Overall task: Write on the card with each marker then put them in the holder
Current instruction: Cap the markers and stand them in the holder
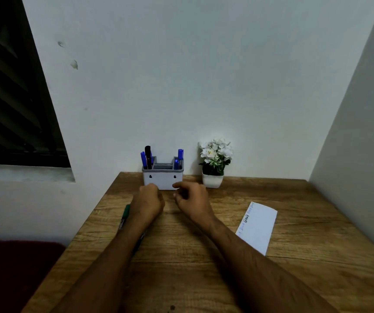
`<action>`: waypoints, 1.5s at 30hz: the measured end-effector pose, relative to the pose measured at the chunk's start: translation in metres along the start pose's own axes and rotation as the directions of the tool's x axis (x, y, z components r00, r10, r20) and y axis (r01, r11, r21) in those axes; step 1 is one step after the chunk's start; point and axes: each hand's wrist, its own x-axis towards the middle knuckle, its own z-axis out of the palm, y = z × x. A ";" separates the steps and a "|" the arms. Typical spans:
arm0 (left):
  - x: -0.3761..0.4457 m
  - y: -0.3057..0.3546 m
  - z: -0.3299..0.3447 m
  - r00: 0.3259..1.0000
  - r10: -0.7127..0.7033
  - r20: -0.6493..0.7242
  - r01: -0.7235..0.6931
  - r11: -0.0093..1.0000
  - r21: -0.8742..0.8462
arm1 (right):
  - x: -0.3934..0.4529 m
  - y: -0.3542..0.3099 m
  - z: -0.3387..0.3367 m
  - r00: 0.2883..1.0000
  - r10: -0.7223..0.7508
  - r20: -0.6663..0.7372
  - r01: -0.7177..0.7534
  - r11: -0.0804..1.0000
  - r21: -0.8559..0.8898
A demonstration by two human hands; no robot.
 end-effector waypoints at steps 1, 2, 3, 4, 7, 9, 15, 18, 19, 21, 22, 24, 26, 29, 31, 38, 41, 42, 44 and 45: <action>0.001 0.003 0.000 1.000 0.002 0.016 -0.001 0.999 -0.035 | 0.000 0.002 -0.001 1.000 0.002 -0.009 -0.002 1.000 0.013; 0.002 0.005 0.000 1.000 0.008 0.031 -0.006 0.998 -0.069 | 0.000 0.005 -0.002 1.000 0.006 -0.013 -0.006 0.999 0.035; 0.003 0.009 0.000 0.999 0.020 0.036 -0.016 0.994 -0.106 | -0.001 0.008 -0.003 1.000 0.017 -0.013 -0.016 0.998 0.066; 0.004 0.011 0.000 0.999 0.035 0.033 -0.030 0.988 -0.150 | -0.002 0.011 -0.005 0.999 0.032 -0.007 -0.031 0.995 0.098; 0.003 0.023 0.000 0.999 0.047 0.002 -0.043 0.940 -0.339 | -0.007 0.016 -0.014 0.997 0.073 -0.007 -0.071 0.981 0.178; 0.002 0.032 0.001 1.000 0.016 0.004 -0.013 0.875 -0.484 | -0.012 0.018 -0.023 0.996 0.093 -0.005 -0.089 0.969 0.229; -0.008 0.062 0.011 0.992 -0.113 -0.060 0.032 0.671 -0.740 | -0.023 0.028 -0.044 0.989 0.110 0.100 -0.133 0.957 0.257; -0.016 0.076 0.020 0.985 -0.171 -0.035 0.070 0.571 -0.818 | -0.028 0.036 -0.050 0.983 0.148 0.110 -0.173 0.948 0.267; -0.018 0.079 0.024 0.982 -0.189 0.014 0.107 0.489 -0.865 | -0.029 0.037 -0.052 0.981 0.163 0.101 -0.185 0.942 0.278; -0.025 0.087 0.027 0.958 -0.218 0.184 0.240 0.269 -0.933 | -0.030 0.039 -0.055 0.979 0.191 0.065 -0.202 0.943 0.266; -0.026 0.090 0.029 0.938 -0.215 0.272 0.309 0.161 -0.937 | -0.030 0.041 -0.057 0.978 0.204 0.052 -0.211 0.943 0.256; -0.027 0.093 0.033 0.905 -0.197 0.377 0.389 0.025 -0.921 | -0.030 0.043 -0.062 0.970 0.236 0.060 -0.244 0.936 0.253; -0.024 0.095 0.039 0.888 -0.180 0.424 0.420 -0.060 -0.905 | -0.030 0.042 -0.066 0.958 0.268 0.099 -0.285 0.926 0.249; -0.018 0.095 0.044 0.872 -0.160 0.462 0.431 -0.193 -0.882 | -0.028 0.034 -0.081 0.919 0.335 0.207 -0.387 0.865 0.318; -0.005 0.084 0.035 0.870 -0.235 0.434 0.349 -0.329 -0.878 | -0.032 0.037 -0.099 0.872 0.365 0.327 -0.468 0.819 0.332; -0.012 0.074 0.035 0.986 0.077 -0.146 -0.137 0.875 -0.465 | -0.053 0.065 -0.123 0.895 0.373 0.245 -0.446 0.745 0.496; -0.032 0.081 0.058 0.937 0.318 -0.141 -0.346 0.900 -0.266 | -0.059 0.063 -0.121 0.915 0.351 0.200 -0.402 0.736 0.544; -0.032 0.079 0.067 0.921 0.370 -0.124 -0.388 0.900 -0.196 | -0.062 0.064 -0.121 0.912 0.362 0.191 -0.404 0.725 0.557; -0.033 0.080 0.079 0.884 0.457 -0.097 -0.466 0.879 -0.100 | -0.066 0.066 -0.123 0.903 0.394 0.170 -0.414 0.696 0.586; -0.034 0.082 0.082 0.875 0.478 -0.082 -0.484 0.872 -0.079 | -0.067 0.069 -0.124 0.900 0.409 0.153 -0.413 0.683 0.602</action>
